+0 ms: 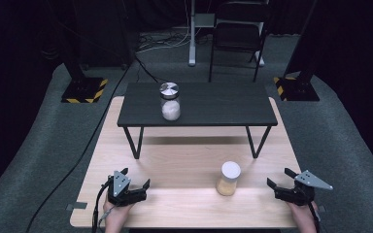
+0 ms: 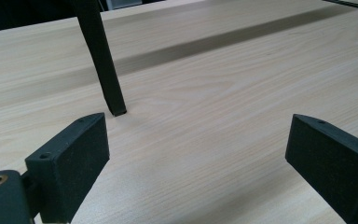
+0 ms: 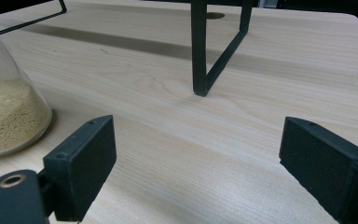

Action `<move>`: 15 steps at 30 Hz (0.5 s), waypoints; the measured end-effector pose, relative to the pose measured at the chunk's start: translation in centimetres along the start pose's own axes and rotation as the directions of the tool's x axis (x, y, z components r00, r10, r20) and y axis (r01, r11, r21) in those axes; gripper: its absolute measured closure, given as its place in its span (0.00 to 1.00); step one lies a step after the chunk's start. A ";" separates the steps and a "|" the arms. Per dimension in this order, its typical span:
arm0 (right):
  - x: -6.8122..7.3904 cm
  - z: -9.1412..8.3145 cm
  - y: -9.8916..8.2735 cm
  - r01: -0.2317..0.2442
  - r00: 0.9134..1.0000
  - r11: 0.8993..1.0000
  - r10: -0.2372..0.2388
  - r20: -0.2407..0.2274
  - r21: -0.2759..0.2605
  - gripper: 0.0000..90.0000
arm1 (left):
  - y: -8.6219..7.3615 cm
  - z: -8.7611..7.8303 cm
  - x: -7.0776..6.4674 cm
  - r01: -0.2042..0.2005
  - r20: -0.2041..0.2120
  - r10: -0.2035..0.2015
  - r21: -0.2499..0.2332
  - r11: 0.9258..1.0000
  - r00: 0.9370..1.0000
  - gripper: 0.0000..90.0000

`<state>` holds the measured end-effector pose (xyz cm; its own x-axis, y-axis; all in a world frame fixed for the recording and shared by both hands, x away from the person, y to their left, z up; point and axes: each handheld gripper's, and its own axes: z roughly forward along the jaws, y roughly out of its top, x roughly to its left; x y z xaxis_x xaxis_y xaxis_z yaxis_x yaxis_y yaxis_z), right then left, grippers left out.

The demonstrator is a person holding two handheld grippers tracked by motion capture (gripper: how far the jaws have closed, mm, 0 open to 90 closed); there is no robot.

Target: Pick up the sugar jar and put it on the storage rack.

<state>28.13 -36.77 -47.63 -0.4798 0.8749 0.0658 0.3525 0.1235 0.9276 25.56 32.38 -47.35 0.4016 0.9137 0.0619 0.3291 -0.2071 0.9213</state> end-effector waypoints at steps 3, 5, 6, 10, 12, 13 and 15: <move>0.0 0.0 0.0 0.002 1.000 1.000 -0.002 -0.002 0.000 0.11 | 0.0 0.0 0.0 0.002 0.000 -0.002 0.002 1.000 1.000 0.06; 0.0 0.0 0.0 0.002 1.000 1.000 -0.002 -0.001 0.000 0.11 | 0.1 0.0 0.1 0.007 0.001 -0.007 0.005 1.000 1.000 0.06; 0.0 0.0 0.0 0.002 1.000 1.000 -0.002 -0.001 0.000 0.11 | 0.1 0.1 0.1 0.008 0.001 -0.008 0.006 1.000 1.000 0.06; 0.0 0.0 0.0 0.002 1.000 1.000 -0.002 -0.002 -0.001 0.11 | 0.1 0.1 0.1 0.007 0.000 -0.007 0.008 1.000 1.000 0.06; 0.0 0.0 0.0 0.001 1.000 1.000 -0.001 -0.001 -0.001 0.11 | 0.1 0.1 0.0 0.005 0.000 -0.005 0.008 1.000 1.000 0.06; 0.0 0.0 0.0 0.001 1.000 1.000 -0.001 -0.002 0.000 0.11 | 0.1 0.1 0.0 0.005 -0.001 -0.005 0.009 1.000 1.000 0.06; 0.0 0.0 0.0 0.002 1.000 1.000 -0.002 -0.002 0.000 0.11 | 0.2 0.1 0.0 0.004 -0.001 -0.004 0.010 1.000 1.000 0.06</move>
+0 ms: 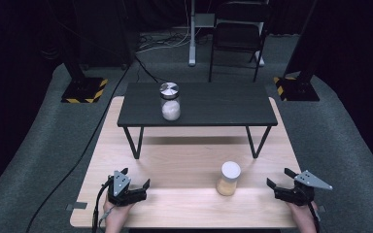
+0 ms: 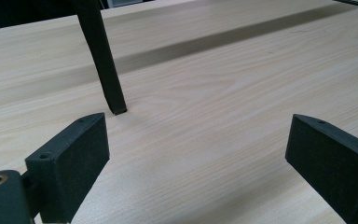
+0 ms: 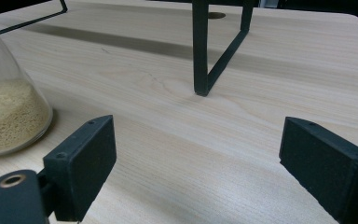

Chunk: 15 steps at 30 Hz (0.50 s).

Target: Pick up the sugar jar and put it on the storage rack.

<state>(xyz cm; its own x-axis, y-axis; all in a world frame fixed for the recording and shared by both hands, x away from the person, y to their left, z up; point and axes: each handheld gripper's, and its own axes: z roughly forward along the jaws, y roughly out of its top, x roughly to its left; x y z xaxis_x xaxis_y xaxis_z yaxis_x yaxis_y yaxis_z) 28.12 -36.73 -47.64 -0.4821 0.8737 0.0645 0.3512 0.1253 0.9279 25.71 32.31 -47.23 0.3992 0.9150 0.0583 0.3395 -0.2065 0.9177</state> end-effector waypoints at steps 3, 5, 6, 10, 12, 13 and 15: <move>0.0 0.0 0.0 -0.001 1.000 1.000 0.001 0.000 0.001 0.11 | 0.0 0.0 0.0 0.001 0.000 -0.001 0.001 1.000 1.000 0.06; 0.0 0.0 0.0 -0.001 1.000 1.000 0.001 -0.001 0.001 0.11 | 0.0 0.0 0.0 0.003 0.001 -0.003 -0.001 1.000 1.000 0.06; 0.0 0.0 0.0 0.000 1.000 1.000 0.000 -0.001 0.001 0.11 | 0.0 0.0 0.0 0.004 0.000 -0.004 0.001 1.000 1.000 0.06; 0.0 0.0 0.0 -0.002 1.000 1.000 0.002 -0.001 0.001 0.11 | 0.0 0.0 0.0 0.004 -0.001 -0.004 0.000 1.000 1.000 0.06; 0.0 0.0 0.0 0.000 1.000 1.000 0.000 -0.002 0.001 0.11 | 0.0 0.0 0.0 0.005 -0.001 -0.005 -0.001 1.000 1.000 0.06; 0.0 0.0 0.0 0.000 1.000 1.000 0.000 -0.001 0.001 0.11 | 0.0 0.0 0.0 0.004 0.000 -0.004 0.000 1.000 1.000 0.06; 0.0 0.0 0.0 -0.001 1.000 1.000 0.001 -0.001 0.002 0.11 | 0.0 0.0 0.0 0.006 0.001 -0.006 0.000 1.000 1.000 0.06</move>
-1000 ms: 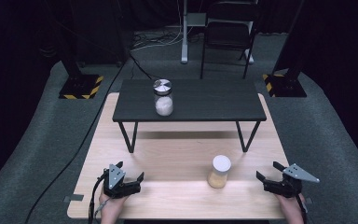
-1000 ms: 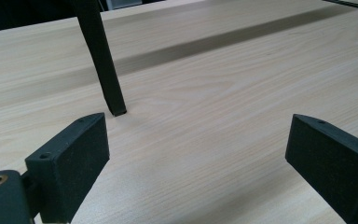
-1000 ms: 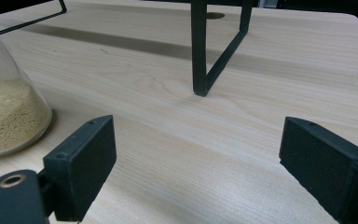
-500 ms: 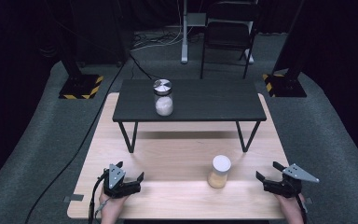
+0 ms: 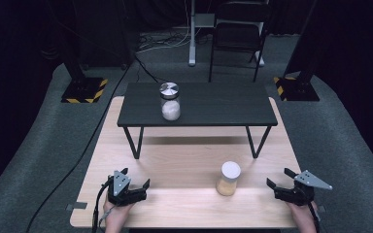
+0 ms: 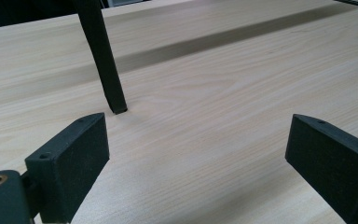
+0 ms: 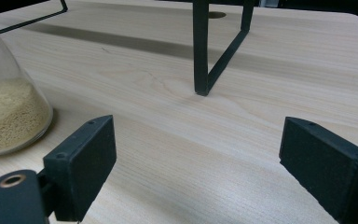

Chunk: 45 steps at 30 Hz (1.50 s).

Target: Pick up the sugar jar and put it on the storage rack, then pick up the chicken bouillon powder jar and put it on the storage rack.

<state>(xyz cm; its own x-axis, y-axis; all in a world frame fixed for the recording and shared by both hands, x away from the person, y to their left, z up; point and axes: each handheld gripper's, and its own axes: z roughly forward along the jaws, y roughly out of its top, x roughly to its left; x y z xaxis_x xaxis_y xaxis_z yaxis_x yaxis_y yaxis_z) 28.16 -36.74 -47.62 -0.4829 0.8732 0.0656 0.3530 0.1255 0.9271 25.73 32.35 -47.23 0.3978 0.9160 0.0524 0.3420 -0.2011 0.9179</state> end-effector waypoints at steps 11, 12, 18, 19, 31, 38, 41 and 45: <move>0.0 0.0 0.1 0.002 1.000 1.000 -0.002 -0.001 0.003 0.11 | 0.1 0.0 0.0 -0.003 0.001 0.003 0.005 1.000 1.000 0.07; 0.0 0.0 0.0 0.002 1.000 1.000 -0.002 -0.001 0.003 0.11 | 0.1 0.0 0.0 -0.003 0.000 0.003 0.005 1.000 1.000 0.07; 0.0 0.0 0.1 0.004 1.000 1.000 -0.004 -0.001 0.003 0.11 | 0.1 0.0 0.0 -0.004 0.000 0.004 0.006 1.000 1.000 0.07; 0.0 0.0 0.0 0.004 1.000 1.000 -0.004 -0.001 0.003 0.11 | 0.1 0.0 0.0 -0.004 0.000 0.004 0.006 1.000 1.000 0.07; 0.0 0.1 0.1 0.001 1.000 1.000 -0.001 -0.004 0.006 0.11 | 0.2 0.1 0.0 -0.002 0.002 0.002 0.010 1.000 1.000 0.07; 0.0 0.0 0.0 0.005 1.000 1.000 -0.005 -0.006 0.001 0.10 | 0.2 0.1 0.0 -0.008 0.001 0.008 0.014 1.000 1.000 0.07; 0.0 0.0 -0.2 0.006 1.000 1.000 -0.006 -0.012 -0.014 0.09 | 0.3 0.1 0.0 -0.007 0.001 0.007 0.019 1.000 1.000 0.07; 0.1 0.0 -0.2 0.022 0.999 1.000 -0.023 -0.027 -0.022 0.09 | 0.4 0.2 -0.1 -0.009 -0.001 0.009 0.024 1.000 1.000 0.07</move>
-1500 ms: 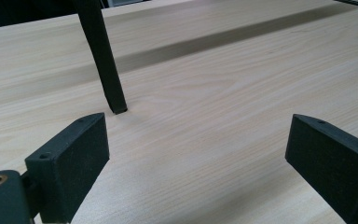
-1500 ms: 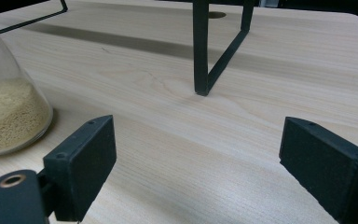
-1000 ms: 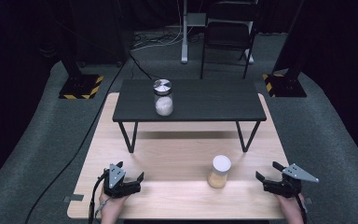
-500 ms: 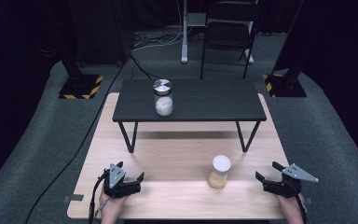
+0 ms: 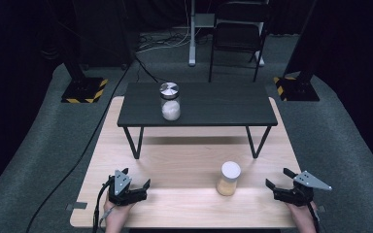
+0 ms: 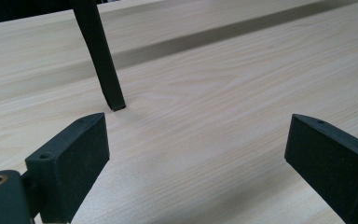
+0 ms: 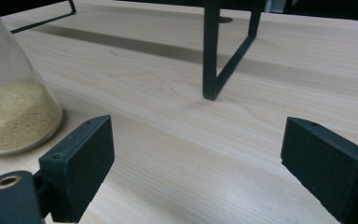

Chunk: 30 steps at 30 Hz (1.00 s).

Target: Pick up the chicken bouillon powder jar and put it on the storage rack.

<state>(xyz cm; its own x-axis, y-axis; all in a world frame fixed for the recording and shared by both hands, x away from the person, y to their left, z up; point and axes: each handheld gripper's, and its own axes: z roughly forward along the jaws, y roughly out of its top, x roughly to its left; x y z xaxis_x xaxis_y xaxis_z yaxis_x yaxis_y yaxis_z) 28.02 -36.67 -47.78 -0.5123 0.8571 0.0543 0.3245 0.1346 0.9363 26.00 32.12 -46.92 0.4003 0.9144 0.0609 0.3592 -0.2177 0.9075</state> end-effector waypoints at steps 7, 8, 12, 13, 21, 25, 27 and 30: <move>0.1 -0.2 0.0 0.009 0.999 0.999 -0.011 -0.045 -0.039 0.09 | 0.0 0.0 -0.1 -0.004 0.000 0.004 0.002 1.000 1.000 0.07; 0.1 -0.2 0.0 0.009 0.999 0.999 -0.011 -0.045 -0.039 0.09 | 0.0 0.0 -0.1 -0.004 0.000 0.004 0.002 1.000 1.000 0.06; 0.8 -0.3 0.3 0.030 0.996 0.997 -0.036 -0.088 -0.069 0.09 | 0.1 0.0 -0.1 -0.006 0.000 0.006 0.003 1.000 1.000 0.06; 0.8 -0.3 0.3 0.030 0.996 0.997 -0.036 -0.088 -0.069 0.09 | 0.1 0.0 -0.1 -0.006 0.000 0.006 0.003 1.000 1.000 0.07; 1.5 0.3 0.8 0.025 0.984 0.995 -0.041 -0.171 -0.096 0.09 | 0.1 0.0 -0.1 -0.006 0.001 0.006 0.003 1.000 1.000 0.06; 2.4 0.8 1.5 0.042 0.975 0.995 -0.061 -0.212 -0.092 0.09 | 0.0 0.0 -0.1 -0.010 -0.002 0.010 0.002 1.000 1.000 0.06; 2.7 1.0 1.7 0.047 0.973 0.995 -0.066 -0.220 -0.091 0.09 | 0.1 0.0 -0.1 -0.011 -0.001 0.011 0.003 1.000 1.000 0.06; 3.7 1.4 2.1 0.066 0.971 0.994 -0.083 -0.226 -0.083 0.09 | 0.1 0.0 -0.1 -0.014 0.001 0.014 0.005 1.000 1.000 0.06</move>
<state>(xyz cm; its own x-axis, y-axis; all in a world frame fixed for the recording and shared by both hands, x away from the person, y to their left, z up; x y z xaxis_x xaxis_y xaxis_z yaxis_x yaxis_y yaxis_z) 27.97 -32.53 -46.15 -0.7040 0.7082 0.0533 0.2226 0.1487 0.9635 26.01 31.97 -46.85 0.4064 0.9107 0.0736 0.3578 -0.2328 0.9043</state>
